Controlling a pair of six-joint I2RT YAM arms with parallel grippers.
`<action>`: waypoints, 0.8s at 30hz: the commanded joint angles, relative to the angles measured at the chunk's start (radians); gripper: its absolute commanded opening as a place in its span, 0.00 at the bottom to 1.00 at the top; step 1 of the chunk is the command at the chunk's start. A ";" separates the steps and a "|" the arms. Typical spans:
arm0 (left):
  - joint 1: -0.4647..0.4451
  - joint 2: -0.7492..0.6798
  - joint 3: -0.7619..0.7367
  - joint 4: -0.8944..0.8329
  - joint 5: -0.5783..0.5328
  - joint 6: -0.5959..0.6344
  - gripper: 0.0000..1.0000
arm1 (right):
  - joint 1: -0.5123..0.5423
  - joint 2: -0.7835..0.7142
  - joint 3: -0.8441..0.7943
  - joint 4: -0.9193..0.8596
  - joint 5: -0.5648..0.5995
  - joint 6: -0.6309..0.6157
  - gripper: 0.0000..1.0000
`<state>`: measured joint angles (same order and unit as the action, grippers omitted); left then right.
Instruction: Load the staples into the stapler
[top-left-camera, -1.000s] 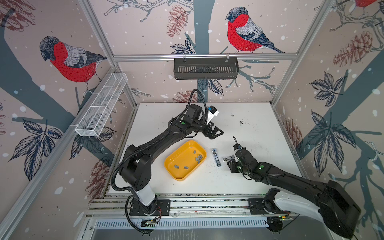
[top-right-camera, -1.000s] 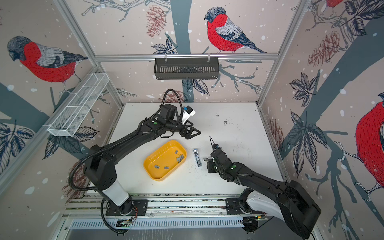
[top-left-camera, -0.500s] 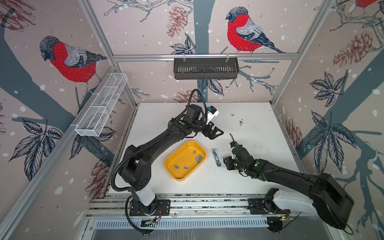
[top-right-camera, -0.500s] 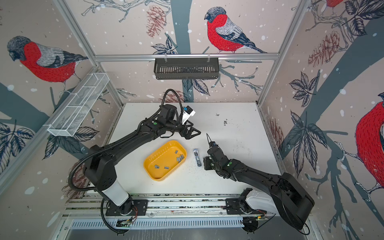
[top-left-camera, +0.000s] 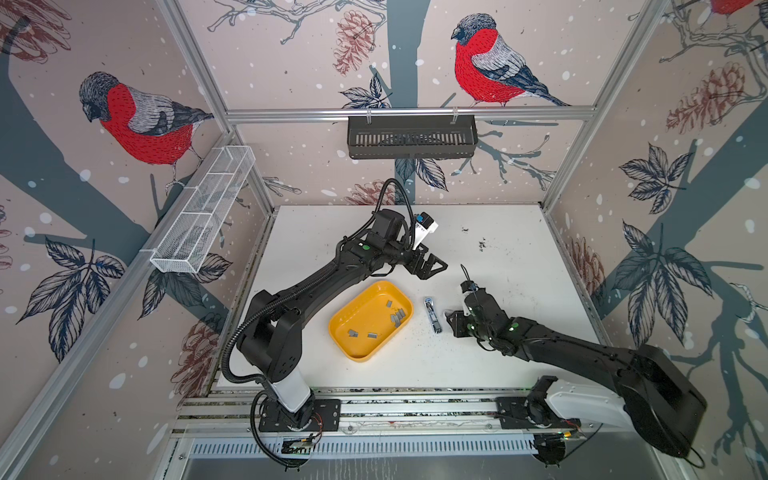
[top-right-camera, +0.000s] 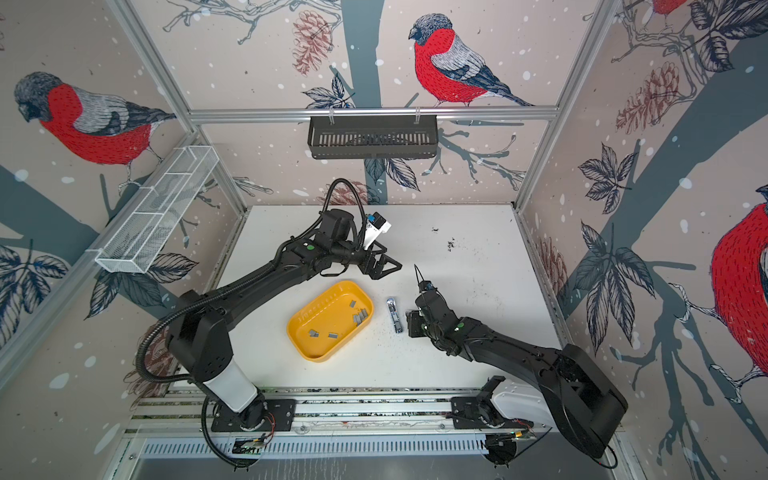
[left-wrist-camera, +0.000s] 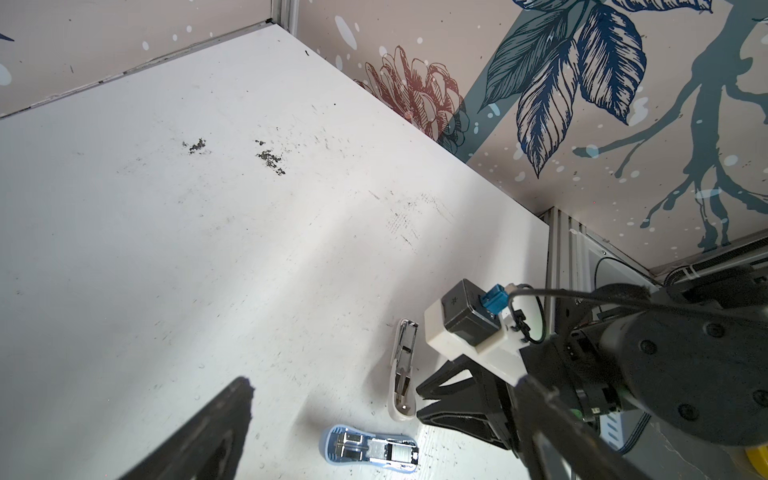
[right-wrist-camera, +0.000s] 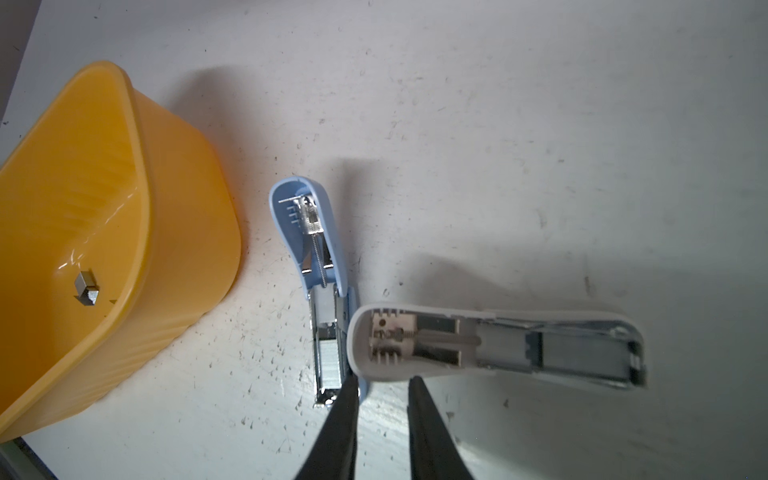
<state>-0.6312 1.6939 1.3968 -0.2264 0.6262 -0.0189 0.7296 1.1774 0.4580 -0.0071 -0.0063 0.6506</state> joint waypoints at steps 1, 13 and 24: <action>-0.007 0.031 0.038 -0.048 -0.017 0.012 0.98 | -0.026 -0.030 -0.003 -0.003 0.021 -0.002 0.25; -0.087 0.143 0.144 -0.181 -0.081 -0.161 0.98 | -0.254 -0.132 -0.078 -0.077 -0.055 -0.042 0.22; -0.088 0.109 0.120 -0.154 -0.068 -0.110 0.97 | -0.364 -0.075 -0.095 -0.029 -0.135 -0.112 0.18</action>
<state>-0.7189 1.8084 1.5127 -0.3901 0.5507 -0.1490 0.3775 1.0874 0.3588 -0.0662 -0.1097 0.5735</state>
